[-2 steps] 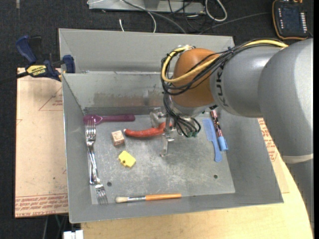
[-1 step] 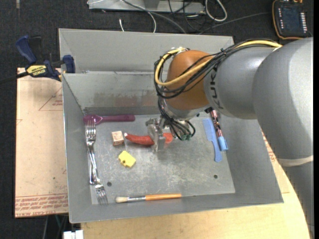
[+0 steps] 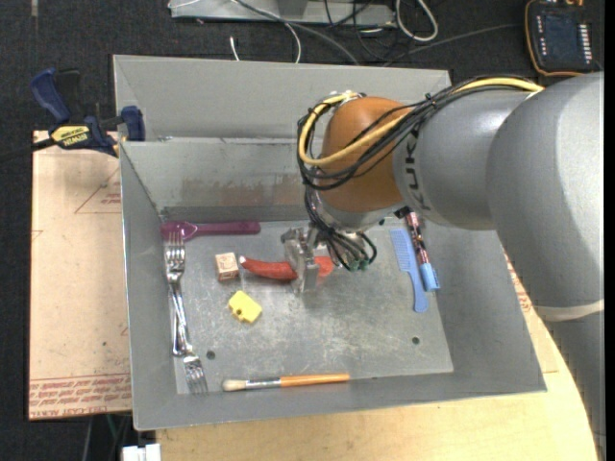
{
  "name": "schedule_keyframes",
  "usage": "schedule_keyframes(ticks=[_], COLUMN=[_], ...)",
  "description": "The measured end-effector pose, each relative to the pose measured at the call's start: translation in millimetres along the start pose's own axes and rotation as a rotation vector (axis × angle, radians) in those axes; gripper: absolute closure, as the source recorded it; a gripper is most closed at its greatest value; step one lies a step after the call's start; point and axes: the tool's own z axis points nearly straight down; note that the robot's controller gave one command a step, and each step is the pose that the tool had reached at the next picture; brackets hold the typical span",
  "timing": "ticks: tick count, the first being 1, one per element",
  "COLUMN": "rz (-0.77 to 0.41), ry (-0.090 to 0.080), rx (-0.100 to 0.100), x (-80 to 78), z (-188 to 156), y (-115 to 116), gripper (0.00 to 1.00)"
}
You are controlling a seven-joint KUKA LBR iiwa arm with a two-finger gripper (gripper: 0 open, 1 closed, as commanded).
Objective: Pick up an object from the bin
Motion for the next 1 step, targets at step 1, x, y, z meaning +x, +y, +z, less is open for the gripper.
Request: schedule_keyframes(ticks=[1], rz=[0.0], ry=[0.001], rx=[-0.001], x=[0.6], z=[-15.1], y=[0.4], gripper=[1.0])
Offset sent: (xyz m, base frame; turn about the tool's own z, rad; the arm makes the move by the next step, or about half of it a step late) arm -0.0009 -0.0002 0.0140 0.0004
